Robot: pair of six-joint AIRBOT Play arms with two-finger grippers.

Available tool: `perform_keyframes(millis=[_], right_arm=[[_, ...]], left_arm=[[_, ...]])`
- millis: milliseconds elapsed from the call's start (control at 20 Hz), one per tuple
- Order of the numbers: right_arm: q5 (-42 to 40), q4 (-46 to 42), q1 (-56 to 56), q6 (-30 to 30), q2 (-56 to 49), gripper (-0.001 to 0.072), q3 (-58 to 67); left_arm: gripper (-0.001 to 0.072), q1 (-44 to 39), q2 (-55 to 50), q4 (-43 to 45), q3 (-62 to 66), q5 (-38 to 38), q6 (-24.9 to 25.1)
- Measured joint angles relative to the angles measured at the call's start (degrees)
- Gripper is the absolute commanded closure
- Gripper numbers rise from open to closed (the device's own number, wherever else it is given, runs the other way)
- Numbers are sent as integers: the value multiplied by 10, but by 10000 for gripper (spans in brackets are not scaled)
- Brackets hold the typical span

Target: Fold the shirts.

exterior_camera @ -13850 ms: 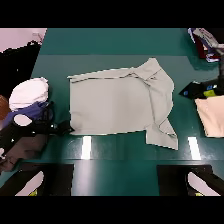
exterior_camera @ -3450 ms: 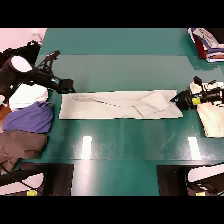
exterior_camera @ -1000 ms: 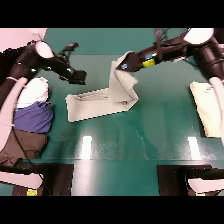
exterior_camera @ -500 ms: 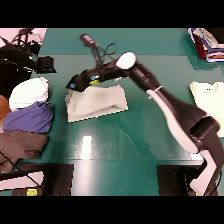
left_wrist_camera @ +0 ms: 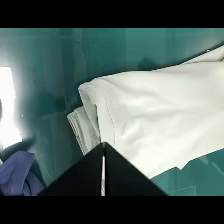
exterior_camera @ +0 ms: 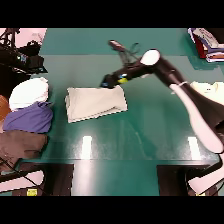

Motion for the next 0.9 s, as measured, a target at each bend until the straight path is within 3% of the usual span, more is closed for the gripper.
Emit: perform_keyframes(millis=[50,100,150,400,650,750,850,900], right_arm=[[7,-14,-31,12,14,224,-32],[10,-22,-58,20,25,76,-60],[15,-23,-83,25,32,46,-86],[23,31,-165,41,19,47,-182],[17,110,-144,42,-44,49,-175],[18,129,-117,41,-76,86,-141],[25,137,-89,41,-106,221,-104],[30,138,-76,42,-122,335,-84]], left_arm=[[686,0,0,0,0,-2,0],[686,0,1,-1,0,-2,0],[686,1,1,-1,0,-2,0],[686,1,1,-9,0,6,0],[686,1,1,-17,0,14,0],[686,1,1,-19,0,15,-1],[686,1,1,-23,0,15,-1],[686,1,1,-25,0,15,-1]])
